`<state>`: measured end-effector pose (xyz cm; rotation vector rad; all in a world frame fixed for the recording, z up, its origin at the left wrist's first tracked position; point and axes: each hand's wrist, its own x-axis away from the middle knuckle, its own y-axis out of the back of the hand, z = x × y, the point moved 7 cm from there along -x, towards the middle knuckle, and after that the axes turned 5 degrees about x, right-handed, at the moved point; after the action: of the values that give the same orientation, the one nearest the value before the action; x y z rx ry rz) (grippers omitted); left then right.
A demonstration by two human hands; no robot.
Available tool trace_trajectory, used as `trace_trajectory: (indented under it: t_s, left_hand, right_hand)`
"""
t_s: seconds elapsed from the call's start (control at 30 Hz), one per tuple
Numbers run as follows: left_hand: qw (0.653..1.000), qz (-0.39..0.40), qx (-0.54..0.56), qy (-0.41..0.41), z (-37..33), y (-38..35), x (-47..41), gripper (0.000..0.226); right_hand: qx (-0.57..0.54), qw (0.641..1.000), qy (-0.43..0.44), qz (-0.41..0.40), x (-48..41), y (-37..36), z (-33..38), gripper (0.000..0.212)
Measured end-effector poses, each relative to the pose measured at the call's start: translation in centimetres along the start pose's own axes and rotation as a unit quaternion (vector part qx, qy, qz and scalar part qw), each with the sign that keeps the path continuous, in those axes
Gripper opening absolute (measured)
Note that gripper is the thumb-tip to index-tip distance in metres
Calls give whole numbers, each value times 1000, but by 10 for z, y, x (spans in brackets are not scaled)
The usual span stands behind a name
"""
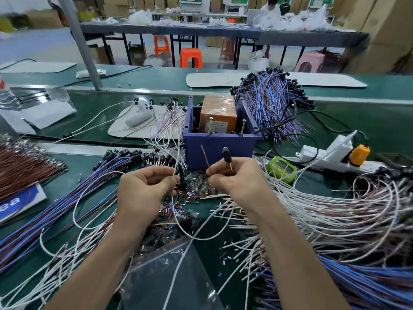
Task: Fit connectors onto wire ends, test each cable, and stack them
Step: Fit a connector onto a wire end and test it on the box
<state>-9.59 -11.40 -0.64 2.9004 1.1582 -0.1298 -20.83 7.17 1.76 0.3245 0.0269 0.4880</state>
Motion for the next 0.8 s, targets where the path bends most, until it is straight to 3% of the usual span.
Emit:
trace_trajectory:
  t_s: [0.13,0.2,0.3,0.4,0.8]
  left_hand:
    - [998,-35,-27,-37,-20,-5,-4,22]
    - [993,-42,-75,-78,-34,-12,-3,23]
    - [986,-74,-106,-107,-48,-24,-6,13]
    - [985,-119,-73,-106,-49,-36,-10,18]
    - [968,-131,-131,-168,-43,-68,-12,32]
  right_hand:
    - [-176,983,15,-41,1,20,9,28]
    - [-213,974,13,-71,4,32,7,28]
    - [-225,965,-1,-138,9,48,-5,20]
    - [-237,951,-24,-198,8,61,-19,20]
    - [-249,946,-37,-205,5,70,-41,4]
